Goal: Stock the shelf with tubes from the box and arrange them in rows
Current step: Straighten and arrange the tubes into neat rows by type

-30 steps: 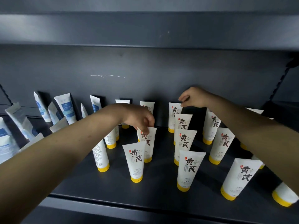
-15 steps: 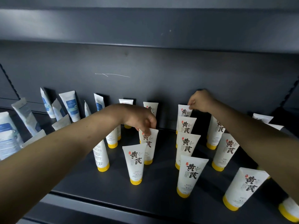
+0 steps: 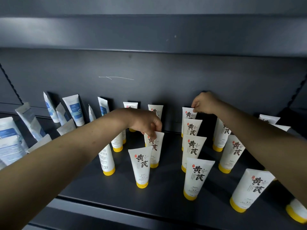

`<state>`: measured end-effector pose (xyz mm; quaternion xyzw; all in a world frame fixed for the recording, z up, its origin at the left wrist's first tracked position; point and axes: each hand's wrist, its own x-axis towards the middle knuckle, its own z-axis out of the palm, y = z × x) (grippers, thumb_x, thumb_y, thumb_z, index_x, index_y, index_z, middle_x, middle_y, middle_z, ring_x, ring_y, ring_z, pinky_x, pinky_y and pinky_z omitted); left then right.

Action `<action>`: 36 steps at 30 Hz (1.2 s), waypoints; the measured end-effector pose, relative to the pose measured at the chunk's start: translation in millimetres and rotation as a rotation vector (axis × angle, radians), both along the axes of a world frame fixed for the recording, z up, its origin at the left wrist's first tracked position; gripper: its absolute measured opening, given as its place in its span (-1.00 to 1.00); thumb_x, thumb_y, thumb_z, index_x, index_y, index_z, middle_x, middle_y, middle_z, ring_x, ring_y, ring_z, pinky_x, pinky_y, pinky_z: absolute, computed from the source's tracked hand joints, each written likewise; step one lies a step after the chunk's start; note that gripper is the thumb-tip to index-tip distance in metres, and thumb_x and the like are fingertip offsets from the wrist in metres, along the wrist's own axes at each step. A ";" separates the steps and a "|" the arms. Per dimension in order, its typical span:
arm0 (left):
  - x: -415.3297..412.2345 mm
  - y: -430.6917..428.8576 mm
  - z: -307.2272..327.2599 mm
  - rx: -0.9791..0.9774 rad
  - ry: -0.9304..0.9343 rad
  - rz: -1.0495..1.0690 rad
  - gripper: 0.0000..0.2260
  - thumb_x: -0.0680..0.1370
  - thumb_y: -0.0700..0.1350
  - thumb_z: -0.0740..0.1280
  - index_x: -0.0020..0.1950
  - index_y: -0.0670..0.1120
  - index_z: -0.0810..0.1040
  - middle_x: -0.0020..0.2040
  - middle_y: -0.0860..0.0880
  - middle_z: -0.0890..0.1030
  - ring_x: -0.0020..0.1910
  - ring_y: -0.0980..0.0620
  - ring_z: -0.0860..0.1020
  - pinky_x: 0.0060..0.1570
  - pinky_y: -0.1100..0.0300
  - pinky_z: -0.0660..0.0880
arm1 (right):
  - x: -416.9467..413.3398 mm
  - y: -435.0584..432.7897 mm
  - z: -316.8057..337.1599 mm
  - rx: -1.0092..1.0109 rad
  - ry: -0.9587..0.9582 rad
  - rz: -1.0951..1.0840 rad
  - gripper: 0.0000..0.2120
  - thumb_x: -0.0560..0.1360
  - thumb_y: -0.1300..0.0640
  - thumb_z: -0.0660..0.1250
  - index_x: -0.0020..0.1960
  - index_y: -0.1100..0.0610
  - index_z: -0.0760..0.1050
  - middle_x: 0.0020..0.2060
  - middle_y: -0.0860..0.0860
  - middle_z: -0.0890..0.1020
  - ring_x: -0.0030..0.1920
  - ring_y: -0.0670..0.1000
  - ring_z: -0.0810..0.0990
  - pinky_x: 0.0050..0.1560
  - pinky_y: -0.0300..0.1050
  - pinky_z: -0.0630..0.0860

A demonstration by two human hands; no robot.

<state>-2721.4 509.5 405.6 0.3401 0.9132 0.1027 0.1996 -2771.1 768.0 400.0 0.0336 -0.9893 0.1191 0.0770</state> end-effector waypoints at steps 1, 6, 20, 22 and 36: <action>1.1 -0.6 -0.3 0.002 0.005 0.003 -0.95 0.50 -0.13 0.39 -0.11 -0.01 0.54 0.00 -0.12 0.63 -0.13 0.06 0.53 -0.08 0.17 0.49 | 1.2 0.5 1.6 -0.007 -0.009 0.000 -0.75 0.37 0.24 0.48 0.05 0.20 0.63 -0.02 0.11 0.69 0.00 0.07 0.64 0.08 -0.20 0.49; 4.2 -5.1 -3.0 0.025 0.039 0.011 -0.96 0.48 -0.08 0.40 -0.09 0.04 0.59 -0.02 -0.10 0.64 -0.01 -0.11 0.60 0.03 0.06 0.52 | 14.7 6.9 10.5 -0.039 -0.002 0.012 -0.73 0.37 0.30 0.46 0.06 0.25 0.62 0.01 0.16 0.67 0.04 0.11 0.62 0.17 -0.06 0.50; 36.6 -36.5 24.1 0.270 0.023 0.212 -0.80 0.50 -0.09 0.41 0.12 0.01 0.58 0.09 0.09 0.64 0.11 0.17 0.58 0.21 0.24 0.46 | 83.7 -13.1 36.5 -0.080 0.020 0.257 -0.81 0.41 0.22 0.44 0.02 0.19 0.62 -0.07 0.07 0.68 -0.04 0.01 0.64 0.07 -0.15 0.52; 44.3 -42.2 28.6 0.307 0.033 0.272 -0.80 0.49 -0.08 0.42 0.11 0.01 0.59 0.07 0.11 0.64 0.10 0.19 0.58 0.23 0.24 0.46 | 88.9 -19.1 40.9 -0.135 0.026 0.292 -0.81 0.40 0.23 0.45 0.02 0.19 0.62 -0.07 0.08 0.68 -0.03 0.02 0.65 0.07 -0.17 0.52; 99.6 -57.9 8.5 0.096 -0.008 0.216 -0.73 0.48 0.06 0.41 0.15 0.05 0.58 0.08 0.17 0.63 0.08 0.20 0.56 0.19 0.13 0.50 | 120.6 -80.2 43.4 -0.108 -0.179 0.473 -0.70 0.40 0.15 0.47 0.13 0.10 0.58 -0.01 -0.02 0.67 0.00 -0.07 0.63 0.17 -0.13 0.51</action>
